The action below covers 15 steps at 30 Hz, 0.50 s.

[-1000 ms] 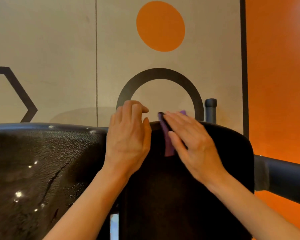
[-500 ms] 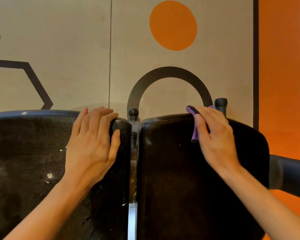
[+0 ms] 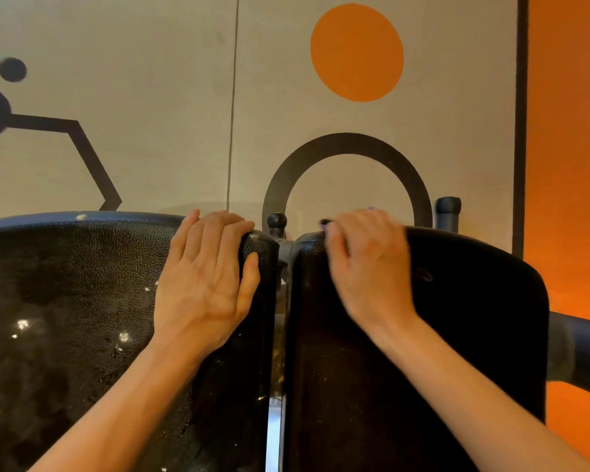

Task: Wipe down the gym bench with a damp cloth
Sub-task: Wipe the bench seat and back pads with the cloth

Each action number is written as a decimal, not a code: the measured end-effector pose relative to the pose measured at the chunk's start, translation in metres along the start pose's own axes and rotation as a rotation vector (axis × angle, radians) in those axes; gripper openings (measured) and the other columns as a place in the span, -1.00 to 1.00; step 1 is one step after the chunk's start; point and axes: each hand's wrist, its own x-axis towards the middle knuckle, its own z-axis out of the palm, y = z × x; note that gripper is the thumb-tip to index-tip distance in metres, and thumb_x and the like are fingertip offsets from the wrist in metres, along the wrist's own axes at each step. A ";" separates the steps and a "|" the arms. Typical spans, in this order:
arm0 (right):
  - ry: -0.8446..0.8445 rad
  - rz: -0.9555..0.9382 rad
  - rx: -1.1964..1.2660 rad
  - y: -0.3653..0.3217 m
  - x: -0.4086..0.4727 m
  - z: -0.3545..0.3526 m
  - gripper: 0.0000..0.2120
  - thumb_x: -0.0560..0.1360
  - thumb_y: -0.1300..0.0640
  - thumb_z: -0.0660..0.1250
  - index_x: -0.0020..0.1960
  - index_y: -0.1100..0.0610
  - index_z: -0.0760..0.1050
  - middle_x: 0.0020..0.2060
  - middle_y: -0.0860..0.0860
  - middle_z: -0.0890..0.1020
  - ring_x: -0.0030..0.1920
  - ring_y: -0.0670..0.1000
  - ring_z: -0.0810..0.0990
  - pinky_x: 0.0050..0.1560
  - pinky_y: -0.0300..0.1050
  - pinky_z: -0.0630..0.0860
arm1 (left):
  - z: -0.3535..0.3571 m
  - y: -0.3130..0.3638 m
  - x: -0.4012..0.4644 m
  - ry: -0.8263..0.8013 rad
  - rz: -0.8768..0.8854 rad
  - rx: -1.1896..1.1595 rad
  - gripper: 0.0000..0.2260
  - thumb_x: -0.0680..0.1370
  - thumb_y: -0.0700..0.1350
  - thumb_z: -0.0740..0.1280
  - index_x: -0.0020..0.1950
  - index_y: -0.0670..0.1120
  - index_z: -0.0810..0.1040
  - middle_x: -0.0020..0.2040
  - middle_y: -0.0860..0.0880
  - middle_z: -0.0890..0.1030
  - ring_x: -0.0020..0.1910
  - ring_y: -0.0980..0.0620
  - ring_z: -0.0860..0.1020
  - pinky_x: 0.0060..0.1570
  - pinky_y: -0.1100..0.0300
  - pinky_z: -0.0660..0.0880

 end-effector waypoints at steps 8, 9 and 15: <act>-0.098 -0.171 0.010 0.018 0.012 -0.011 -0.74 0.61 -0.05 0.15 0.01 0.04 0.55 -0.11 -0.06 0.61 -0.08 -0.08 0.51 -0.01 -0.18 0.38 | 0.000 0.001 -0.001 -0.026 -0.024 0.020 -0.68 0.59 0.01 0.15 0.24 -0.13 0.45 0.16 -0.11 0.52 0.21 -0.08 0.45 0.49 0.04 0.09; -0.061 -0.121 0.000 0.008 0.010 -0.006 -0.74 0.60 -0.02 0.15 -0.04 0.06 0.57 -0.14 -0.05 0.62 -0.10 -0.06 0.52 -0.02 -0.18 0.36 | 0.000 0.001 -0.002 -0.024 -0.032 0.027 -0.68 0.59 0.01 0.14 0.24 -0.14 0.45 0.16 -0.11 0.52 0.21 -0.08 0.45 0.48 0.03 0.10; -0.119 -0.469 -0.089 -0.004 0.000 0.011 -0.70 0.58 0.00 0.13 0.06 0.12 0.57 -0.03 0.01 0.63 0.03 0.02 0.55 0.15 -0.10 0.42 | 0.002 0.001 -0.004 0.013 -0.012 0.032 -0.68 0.61 0.01 0.12 0.23 -0.15 0.47 0.14 -0.11 0.52 0.20 -0.09 0.46 0.49 0.03 0.11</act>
